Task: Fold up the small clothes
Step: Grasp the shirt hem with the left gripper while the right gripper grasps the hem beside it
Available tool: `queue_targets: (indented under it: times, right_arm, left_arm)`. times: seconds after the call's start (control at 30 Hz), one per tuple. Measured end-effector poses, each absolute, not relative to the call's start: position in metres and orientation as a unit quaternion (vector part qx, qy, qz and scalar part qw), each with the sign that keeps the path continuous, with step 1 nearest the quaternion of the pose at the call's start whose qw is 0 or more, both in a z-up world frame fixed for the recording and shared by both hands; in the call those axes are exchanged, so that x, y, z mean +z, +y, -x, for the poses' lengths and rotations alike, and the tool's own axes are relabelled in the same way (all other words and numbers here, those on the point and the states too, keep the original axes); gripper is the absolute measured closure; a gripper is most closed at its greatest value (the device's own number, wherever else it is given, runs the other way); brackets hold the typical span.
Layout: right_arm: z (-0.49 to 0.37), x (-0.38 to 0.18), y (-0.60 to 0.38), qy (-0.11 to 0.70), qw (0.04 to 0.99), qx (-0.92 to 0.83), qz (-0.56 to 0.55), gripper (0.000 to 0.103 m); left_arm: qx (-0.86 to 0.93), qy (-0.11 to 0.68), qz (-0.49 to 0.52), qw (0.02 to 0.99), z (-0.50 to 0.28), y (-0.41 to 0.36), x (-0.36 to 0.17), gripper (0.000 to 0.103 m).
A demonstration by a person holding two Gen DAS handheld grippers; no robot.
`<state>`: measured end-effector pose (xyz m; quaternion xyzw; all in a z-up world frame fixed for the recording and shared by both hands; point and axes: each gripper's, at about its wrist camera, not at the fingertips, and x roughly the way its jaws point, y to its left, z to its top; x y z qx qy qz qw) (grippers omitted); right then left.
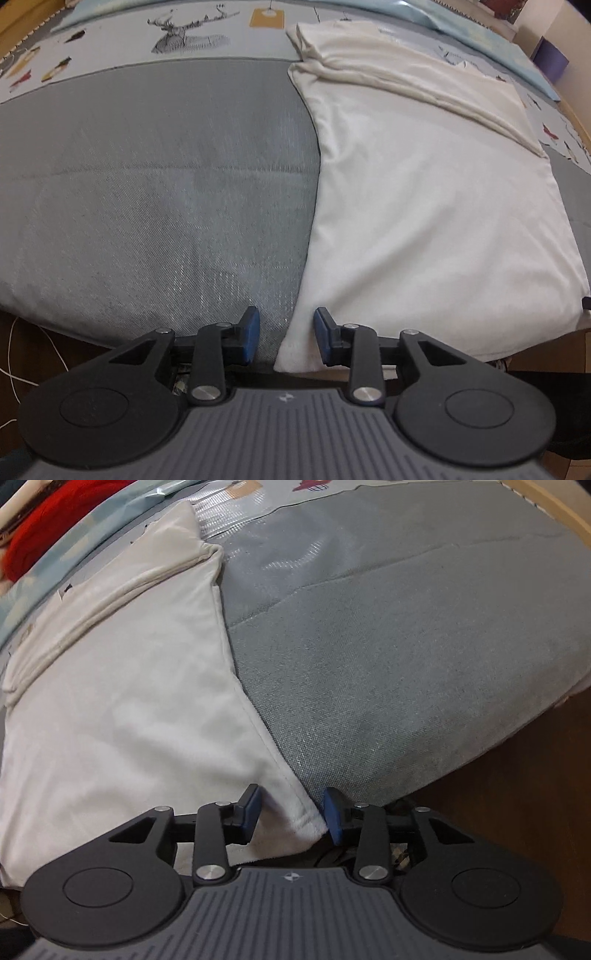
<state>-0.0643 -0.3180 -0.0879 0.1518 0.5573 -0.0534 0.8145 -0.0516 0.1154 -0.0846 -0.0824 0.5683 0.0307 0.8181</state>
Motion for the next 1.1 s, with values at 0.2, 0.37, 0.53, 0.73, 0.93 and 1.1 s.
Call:
queue_targets:
  times: [0.2,0.37,0.53,0.73,0.93,1.1]
  right_arm:
    - [0.065,-0.086,-0.312,0.558,0.817,-0.041,-0.138,0.069]
    - [0.067,-0.081,-0.31,0.557,0.819,-0.018,-0.14,0.096]
    - [0.073,-0.064,-0.313,0.528,0.836,-0.016,-0.147,0.097]
    - [0.07,-0.077,-0.309,0.561,0.817,-0.025,-0.133,0.092]
    - [0.067,-0.083,-0.305,0.567,0.814,-0.023,-0.121,0.092]
    - [0.066,-0.085,-0.302,0.574,0.812,-0.02,-0.105,0.092]
  left_arm:
    - [0.015,0.573,0.051,0.818,0.049,0.102,-0.092,0.089]
    - [0.002,0.562,0.046,0.826,0.054,0.099,-0.084,0.1]
    - [0.002,0.553,0.07,0.83,0.059,0.103,-0.076,0.099]
    - [0.006,0.584,0.076,0.808,0.052,0.102,-0.09,0.089]
    - [0.006,0.588,0.064,0.806,0.05,0.1,-0.096,0.087]
    - [0.005,0.59,0.058,0.805,0.05,0.098,-0.098,0.087]
